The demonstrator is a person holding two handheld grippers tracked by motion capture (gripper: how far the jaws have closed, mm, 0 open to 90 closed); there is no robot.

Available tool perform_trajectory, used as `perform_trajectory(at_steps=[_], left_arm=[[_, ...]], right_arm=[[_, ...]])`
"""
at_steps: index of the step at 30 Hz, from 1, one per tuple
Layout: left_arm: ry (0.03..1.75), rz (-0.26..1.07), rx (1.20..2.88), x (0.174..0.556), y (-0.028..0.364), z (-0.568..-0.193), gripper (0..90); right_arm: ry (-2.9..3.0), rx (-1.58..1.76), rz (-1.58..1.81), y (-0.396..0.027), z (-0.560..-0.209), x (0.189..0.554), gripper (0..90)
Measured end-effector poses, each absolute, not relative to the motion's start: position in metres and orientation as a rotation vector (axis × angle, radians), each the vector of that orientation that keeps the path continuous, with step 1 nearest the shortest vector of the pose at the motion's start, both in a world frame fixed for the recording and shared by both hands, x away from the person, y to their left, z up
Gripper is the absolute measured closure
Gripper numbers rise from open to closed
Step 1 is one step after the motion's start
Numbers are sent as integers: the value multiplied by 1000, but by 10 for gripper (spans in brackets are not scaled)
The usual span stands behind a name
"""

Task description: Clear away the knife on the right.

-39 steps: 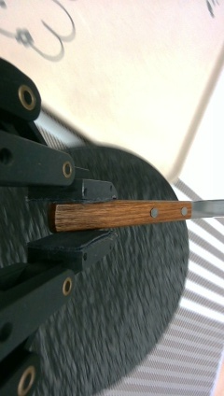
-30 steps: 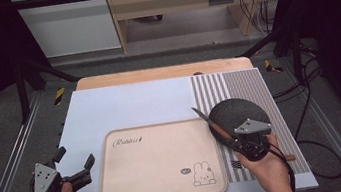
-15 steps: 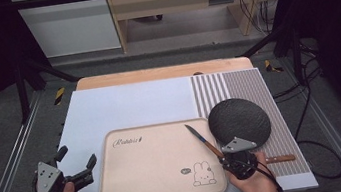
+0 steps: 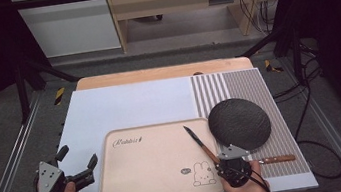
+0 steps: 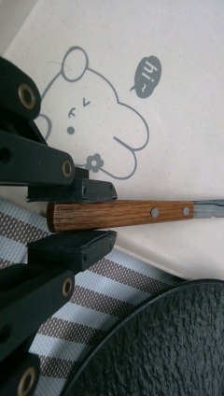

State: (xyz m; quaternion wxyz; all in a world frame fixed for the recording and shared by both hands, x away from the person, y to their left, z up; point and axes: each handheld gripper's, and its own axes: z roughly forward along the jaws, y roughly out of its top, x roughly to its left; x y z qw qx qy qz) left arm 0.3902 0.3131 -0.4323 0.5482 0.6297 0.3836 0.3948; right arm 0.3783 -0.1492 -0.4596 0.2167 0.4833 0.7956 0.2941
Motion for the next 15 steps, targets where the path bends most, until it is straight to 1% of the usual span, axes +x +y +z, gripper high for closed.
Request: perform_trajectory(at_steps=[15], left_arm=[[913,929,1485,391,314,-432,35]], right_arm=[[2242,1373,814,-136,-467,374,743]])
